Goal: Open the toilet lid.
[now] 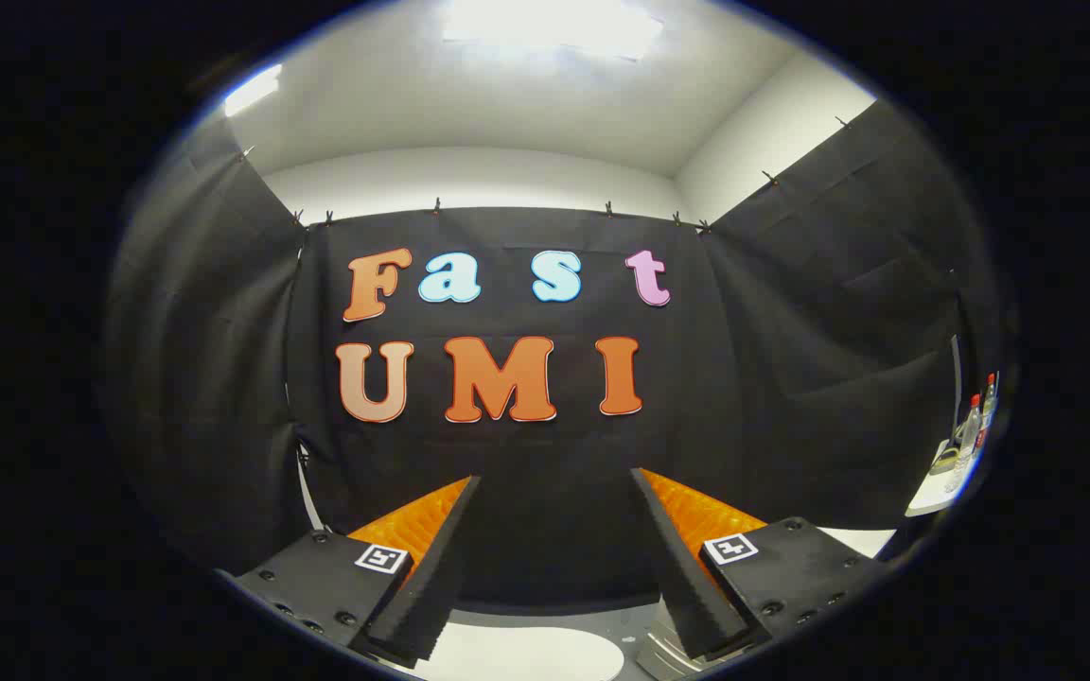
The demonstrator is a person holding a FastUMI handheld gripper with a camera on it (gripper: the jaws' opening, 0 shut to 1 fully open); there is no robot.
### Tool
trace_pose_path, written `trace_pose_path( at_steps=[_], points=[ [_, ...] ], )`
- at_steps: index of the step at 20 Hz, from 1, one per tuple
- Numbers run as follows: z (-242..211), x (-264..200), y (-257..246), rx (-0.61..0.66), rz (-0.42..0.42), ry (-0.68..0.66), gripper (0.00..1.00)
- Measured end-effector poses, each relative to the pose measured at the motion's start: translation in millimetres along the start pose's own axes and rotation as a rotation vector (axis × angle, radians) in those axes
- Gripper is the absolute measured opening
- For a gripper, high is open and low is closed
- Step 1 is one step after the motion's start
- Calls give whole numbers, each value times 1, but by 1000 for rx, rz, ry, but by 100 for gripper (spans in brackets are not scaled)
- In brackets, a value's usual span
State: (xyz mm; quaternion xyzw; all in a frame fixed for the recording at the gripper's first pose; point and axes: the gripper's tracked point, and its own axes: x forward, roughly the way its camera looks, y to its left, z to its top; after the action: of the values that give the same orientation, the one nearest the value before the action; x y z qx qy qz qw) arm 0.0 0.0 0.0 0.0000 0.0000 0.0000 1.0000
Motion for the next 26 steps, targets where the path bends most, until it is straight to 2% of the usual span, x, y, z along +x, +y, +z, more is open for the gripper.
trace_pose_path(
  at_steps=[8, 26],
  points=[
    [-10, 4, 11, 51, 38, 28, 98],
    [-21, 10, 16, 39, 45, 45, 98]
  ],
)
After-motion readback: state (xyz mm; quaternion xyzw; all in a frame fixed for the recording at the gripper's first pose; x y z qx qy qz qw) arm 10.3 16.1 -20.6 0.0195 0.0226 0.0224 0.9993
